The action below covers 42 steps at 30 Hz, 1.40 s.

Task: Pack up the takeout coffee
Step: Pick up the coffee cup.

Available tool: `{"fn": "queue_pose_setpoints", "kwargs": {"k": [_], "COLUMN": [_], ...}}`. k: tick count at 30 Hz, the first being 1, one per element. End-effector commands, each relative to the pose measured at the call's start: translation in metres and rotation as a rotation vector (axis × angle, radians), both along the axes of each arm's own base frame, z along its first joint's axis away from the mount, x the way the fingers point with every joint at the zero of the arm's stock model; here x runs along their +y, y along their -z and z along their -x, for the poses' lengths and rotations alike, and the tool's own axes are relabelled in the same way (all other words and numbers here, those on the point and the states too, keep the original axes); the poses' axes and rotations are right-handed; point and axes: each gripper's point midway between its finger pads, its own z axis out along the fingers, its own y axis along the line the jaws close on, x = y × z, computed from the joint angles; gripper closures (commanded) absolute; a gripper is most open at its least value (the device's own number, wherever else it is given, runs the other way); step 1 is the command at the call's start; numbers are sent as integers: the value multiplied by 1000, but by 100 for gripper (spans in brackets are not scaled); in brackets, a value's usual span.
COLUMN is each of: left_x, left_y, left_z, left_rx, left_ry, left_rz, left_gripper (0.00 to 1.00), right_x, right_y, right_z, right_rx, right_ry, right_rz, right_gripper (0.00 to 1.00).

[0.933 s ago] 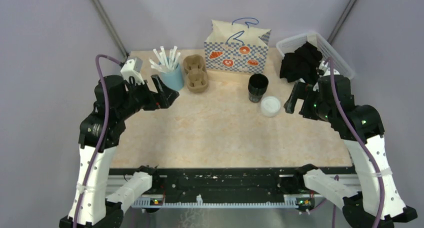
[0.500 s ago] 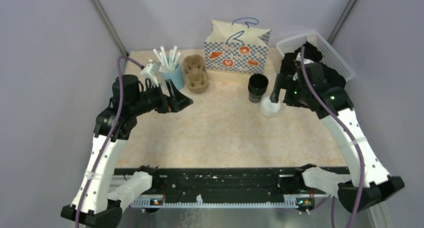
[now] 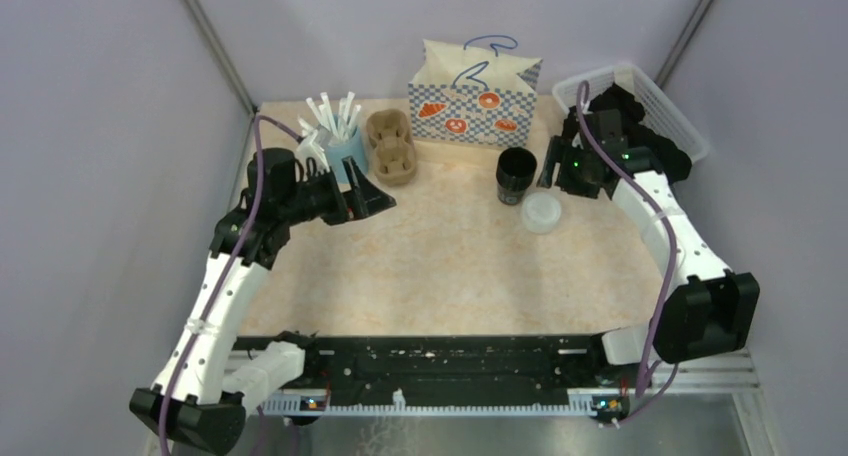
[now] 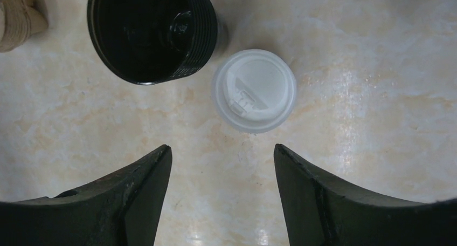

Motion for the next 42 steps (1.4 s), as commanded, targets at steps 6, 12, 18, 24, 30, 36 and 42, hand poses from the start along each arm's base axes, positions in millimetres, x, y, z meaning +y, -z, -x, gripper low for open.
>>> {"fn": "queue_pose_setpoints", "kwargs": {"k": [6,12,18,24,30,36,42], "left_x": [-4,-7,-8,-8,-8,-8,-8], "left_y": [2,4,2,3,5,6,6], "left_z": [-5,-8,-11,-12,-14,-14,-15], "left_rx": [6,13,5,8,11,16,17], "left_ry": [34,60,62,61,54,49,43], "left_rz": [-24,-25,-27,-27,-25,-25,-24], "left_gripper": [1,1,1,1,1,1,1], "right_x": [7,-7,-3,7,18,24,27], "right_y": [-4,-14,-15,-9,2,6,12], "right_z": [-24,-68,-94,-105,-108,-111,-111], "right_rx": [-111,-130,-135,-118,-97,-90,-75], "right_ry": [-60,46,35,-1,-42,-71,-89], "right_rz": [-32,49,198,296,338,390,404], "right_gripper": [37,52,53,60,67,77,83]}}
